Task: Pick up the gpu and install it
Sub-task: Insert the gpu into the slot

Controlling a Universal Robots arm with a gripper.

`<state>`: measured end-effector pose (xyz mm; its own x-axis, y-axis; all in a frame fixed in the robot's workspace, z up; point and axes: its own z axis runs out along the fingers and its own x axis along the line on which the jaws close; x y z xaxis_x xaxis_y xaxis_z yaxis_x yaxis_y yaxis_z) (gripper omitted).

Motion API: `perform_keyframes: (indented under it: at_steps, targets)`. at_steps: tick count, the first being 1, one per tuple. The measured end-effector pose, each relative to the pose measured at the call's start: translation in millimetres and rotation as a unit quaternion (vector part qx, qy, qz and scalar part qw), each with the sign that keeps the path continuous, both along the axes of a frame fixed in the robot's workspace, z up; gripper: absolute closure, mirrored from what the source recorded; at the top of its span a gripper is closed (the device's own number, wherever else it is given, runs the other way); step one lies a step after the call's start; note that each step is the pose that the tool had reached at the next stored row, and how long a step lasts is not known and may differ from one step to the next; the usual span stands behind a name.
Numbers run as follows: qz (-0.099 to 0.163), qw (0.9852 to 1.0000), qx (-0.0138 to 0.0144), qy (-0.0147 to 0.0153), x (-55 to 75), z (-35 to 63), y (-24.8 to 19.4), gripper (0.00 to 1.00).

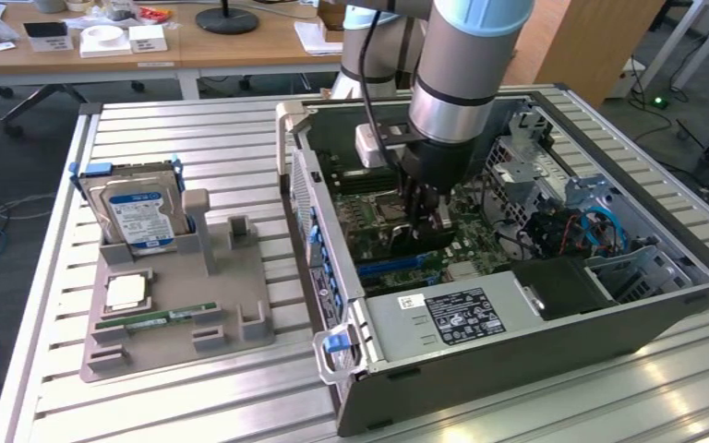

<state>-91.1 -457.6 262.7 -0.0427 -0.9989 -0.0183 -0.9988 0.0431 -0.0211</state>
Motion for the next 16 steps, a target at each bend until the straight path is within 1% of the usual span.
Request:
perform_keyframes:
  at_steps: [2,16]
  targets:
    - [0.0,1.0,-0.0001,0.0,-0.3,0.0,-0.8,0.73]
    - [0.0,1.0,-0.0001,0.0,-7.6,-0.3,-0.9,0.73]
